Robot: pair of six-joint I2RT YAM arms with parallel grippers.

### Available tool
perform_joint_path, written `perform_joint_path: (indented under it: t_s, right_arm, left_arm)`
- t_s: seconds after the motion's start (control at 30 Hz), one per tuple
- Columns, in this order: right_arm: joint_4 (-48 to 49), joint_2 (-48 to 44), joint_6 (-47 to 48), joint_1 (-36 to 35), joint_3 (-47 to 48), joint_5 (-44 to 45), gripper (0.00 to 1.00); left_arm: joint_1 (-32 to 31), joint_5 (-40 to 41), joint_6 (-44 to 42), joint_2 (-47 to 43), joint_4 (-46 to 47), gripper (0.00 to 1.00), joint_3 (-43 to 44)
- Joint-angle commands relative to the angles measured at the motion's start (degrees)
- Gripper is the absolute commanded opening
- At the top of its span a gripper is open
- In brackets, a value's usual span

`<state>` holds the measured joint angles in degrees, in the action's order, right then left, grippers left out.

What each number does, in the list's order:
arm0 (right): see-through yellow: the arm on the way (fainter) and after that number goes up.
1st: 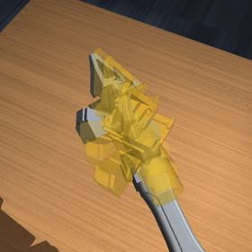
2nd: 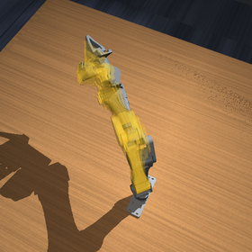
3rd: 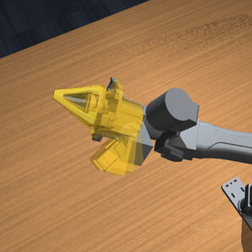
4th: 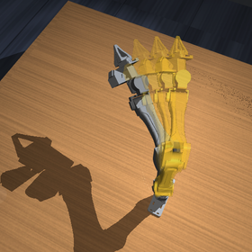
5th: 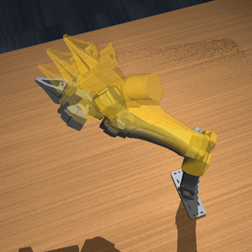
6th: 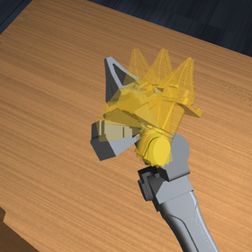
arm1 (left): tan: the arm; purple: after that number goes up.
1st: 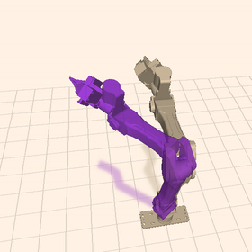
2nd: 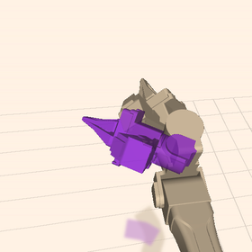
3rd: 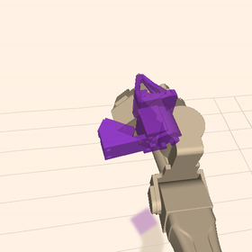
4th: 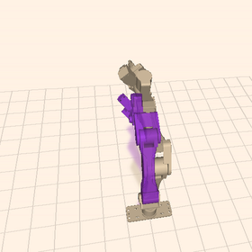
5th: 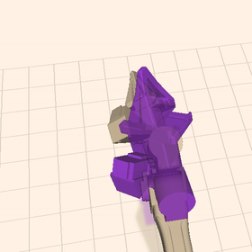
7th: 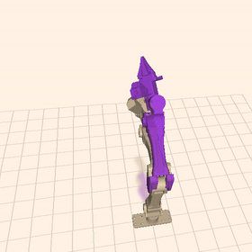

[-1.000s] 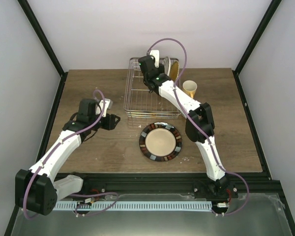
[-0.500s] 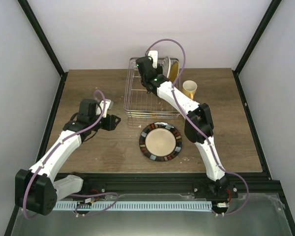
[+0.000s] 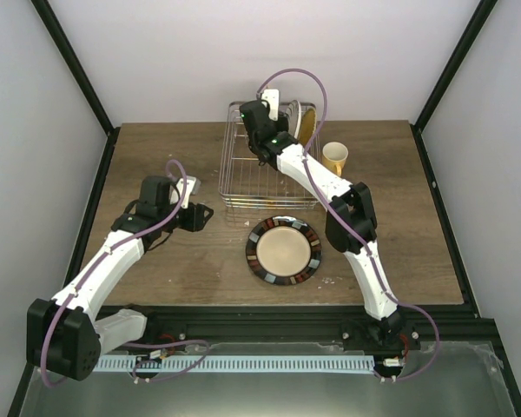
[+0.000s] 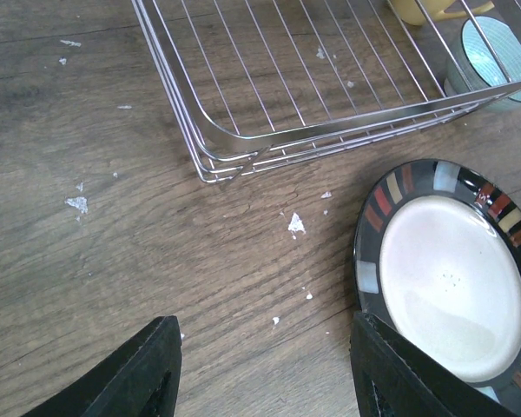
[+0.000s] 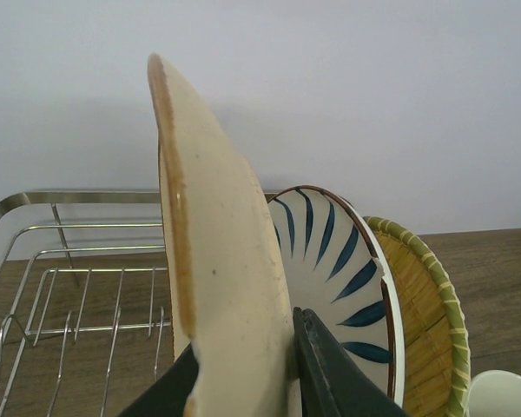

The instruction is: Load the mixed dishes into the dish rack

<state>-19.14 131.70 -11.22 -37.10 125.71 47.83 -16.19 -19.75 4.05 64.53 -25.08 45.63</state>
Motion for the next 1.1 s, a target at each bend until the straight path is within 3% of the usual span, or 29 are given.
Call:
perform_joint_path:
  t_s: [0.0, 1.07]
  right_arm:
    - [7.3, -2.4, 0.3, -0.5, 1.1, 4.4, 0.01]
    - [1.2, 7.6, -9.0, -0.5, 1.1, -5.6, 0.01]
  left_arm:
    - [-0.3, -0.7, -0.7, -0.1, 0.5, 0.55, -0.7]
    - [-0.3, -1.7, -0.9, 0.8, 0.6, 0.55, -0.7]
